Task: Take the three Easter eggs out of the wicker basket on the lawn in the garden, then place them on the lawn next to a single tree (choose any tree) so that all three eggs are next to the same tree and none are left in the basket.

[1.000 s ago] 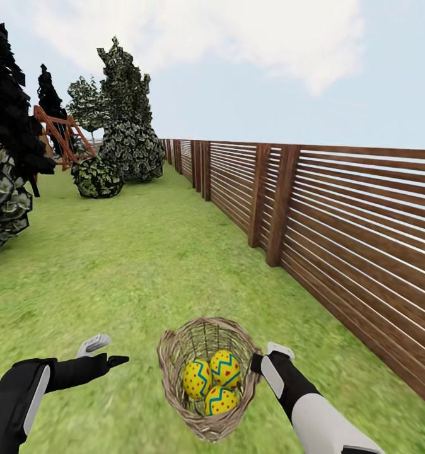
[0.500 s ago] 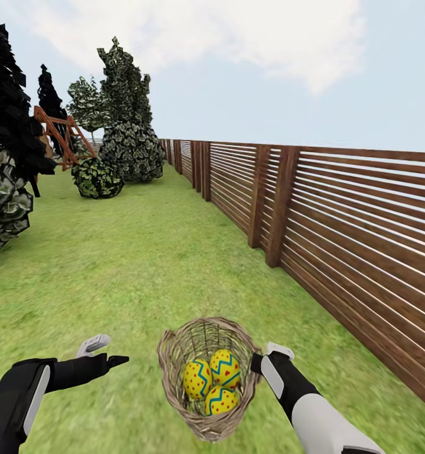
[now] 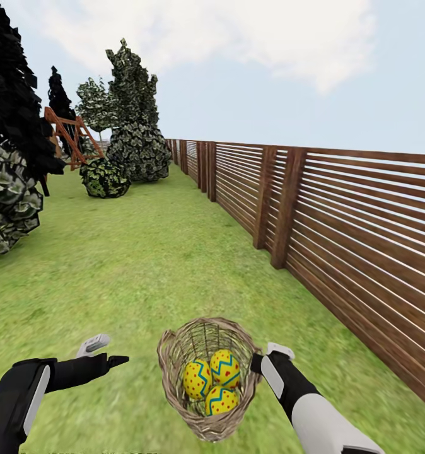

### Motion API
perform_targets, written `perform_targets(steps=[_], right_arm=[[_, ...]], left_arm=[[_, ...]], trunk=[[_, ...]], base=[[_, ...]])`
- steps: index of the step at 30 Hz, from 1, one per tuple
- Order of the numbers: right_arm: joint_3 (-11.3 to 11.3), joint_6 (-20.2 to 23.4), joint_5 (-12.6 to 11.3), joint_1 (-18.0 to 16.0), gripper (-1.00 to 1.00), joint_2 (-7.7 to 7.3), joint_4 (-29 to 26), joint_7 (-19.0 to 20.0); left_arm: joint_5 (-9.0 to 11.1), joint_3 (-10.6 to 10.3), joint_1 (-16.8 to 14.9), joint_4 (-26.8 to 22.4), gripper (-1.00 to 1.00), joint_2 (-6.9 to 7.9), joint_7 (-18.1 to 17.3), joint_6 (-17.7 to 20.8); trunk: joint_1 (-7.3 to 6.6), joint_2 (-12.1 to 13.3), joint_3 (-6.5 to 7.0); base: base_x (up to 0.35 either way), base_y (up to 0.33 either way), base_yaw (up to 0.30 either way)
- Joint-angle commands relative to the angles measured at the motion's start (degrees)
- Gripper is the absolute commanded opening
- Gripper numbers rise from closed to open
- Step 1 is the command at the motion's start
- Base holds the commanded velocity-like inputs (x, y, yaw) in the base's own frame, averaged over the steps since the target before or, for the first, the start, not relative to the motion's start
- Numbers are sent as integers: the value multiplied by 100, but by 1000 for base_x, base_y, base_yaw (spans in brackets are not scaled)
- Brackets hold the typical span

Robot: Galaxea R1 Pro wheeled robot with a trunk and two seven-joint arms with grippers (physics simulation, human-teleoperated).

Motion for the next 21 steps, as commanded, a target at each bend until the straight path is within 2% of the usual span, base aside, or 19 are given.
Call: perform_targets(steps=[1, 21], right_arm=[[-7, 13, -79, -3, -100, 3, -13, -33], [-7, 14, -79, 3, -100, 3, -13, -33]], left_arm=[[-20, 9, -7, -2, 100, -2, -32, 39], [-20, 19, -6, -10, 100, -2, -41, 39]], trunk=[[-20, 31, 7], [-42, 72, 25]], base=[[0, 0, 145], [0, 0, 168]])
